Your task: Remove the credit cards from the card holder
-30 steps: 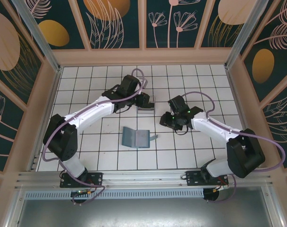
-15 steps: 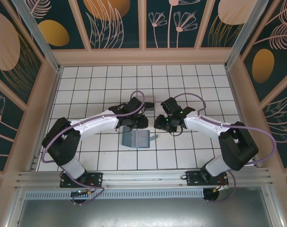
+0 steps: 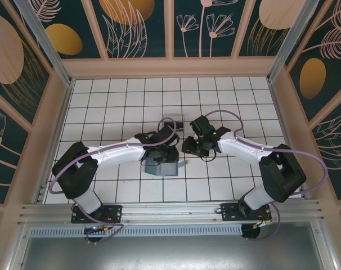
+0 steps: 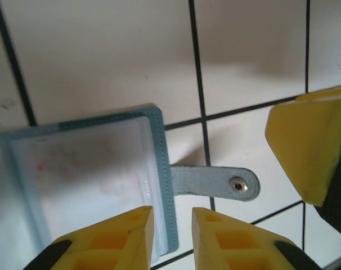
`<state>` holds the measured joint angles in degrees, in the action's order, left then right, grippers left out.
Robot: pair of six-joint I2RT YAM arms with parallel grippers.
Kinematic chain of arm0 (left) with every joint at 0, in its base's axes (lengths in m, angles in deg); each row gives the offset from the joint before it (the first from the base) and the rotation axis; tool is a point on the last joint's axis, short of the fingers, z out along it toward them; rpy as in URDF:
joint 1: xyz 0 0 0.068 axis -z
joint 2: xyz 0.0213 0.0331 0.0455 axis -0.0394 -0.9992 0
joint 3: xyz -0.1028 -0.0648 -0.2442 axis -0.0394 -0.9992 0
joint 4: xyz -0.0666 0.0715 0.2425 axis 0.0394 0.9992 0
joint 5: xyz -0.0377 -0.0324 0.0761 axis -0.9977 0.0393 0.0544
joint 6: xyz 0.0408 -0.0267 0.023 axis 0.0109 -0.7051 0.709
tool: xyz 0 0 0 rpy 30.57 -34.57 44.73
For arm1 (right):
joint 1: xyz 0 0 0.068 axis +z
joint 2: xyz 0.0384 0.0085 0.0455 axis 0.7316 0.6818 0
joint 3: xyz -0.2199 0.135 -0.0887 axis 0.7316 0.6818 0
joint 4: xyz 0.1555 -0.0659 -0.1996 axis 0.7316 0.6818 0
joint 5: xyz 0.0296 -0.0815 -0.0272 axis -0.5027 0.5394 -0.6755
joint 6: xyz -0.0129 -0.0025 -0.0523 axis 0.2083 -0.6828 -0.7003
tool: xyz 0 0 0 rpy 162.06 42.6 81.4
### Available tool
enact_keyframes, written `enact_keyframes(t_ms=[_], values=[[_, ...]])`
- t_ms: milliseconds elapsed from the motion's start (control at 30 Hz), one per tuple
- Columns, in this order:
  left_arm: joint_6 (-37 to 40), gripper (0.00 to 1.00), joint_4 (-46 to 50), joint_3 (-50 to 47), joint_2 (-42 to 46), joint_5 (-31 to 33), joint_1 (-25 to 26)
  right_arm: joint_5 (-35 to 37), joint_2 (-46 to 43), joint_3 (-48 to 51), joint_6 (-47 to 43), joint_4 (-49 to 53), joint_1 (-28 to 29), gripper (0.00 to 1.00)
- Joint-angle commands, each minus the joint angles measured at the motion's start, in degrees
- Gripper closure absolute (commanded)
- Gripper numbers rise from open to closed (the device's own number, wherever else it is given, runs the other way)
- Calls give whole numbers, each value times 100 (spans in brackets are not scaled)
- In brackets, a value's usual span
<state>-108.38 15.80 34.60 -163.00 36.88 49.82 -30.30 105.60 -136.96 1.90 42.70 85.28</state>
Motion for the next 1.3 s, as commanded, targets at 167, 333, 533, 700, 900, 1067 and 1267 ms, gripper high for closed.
enact_keyframes(t_ms=[167, 333, 533, 700, 900, 1067, 1267], values=[[-509, 74, -811, -312, -161, -574, 25, 19, -169, 189, -114, -36, -1, 59], [-556, 74, -896, -523, -252, -676, 24, 10, -177, 239, -106, -89, -12, 59], [-524, 74, -864, -578, -436, -613, 28, 0, -213, 336, -58, -164, -20, 59], [-499, 74, -774, -611, -504, -535, 24, -16, -197, 381, -48, -176, -20, 59], [-434, 75, -462, -559, -441, -299, 23, 1, -187, 373, -57, -164, -29, 59], [-330, 75, -4, -463, -383, 55, 23, -24, -157, 376, -31, -195, -22, 59], [-289, 74, 219, -462, -351, 223, 30, -43, -126, 367, -10, -216, -13, 59]])
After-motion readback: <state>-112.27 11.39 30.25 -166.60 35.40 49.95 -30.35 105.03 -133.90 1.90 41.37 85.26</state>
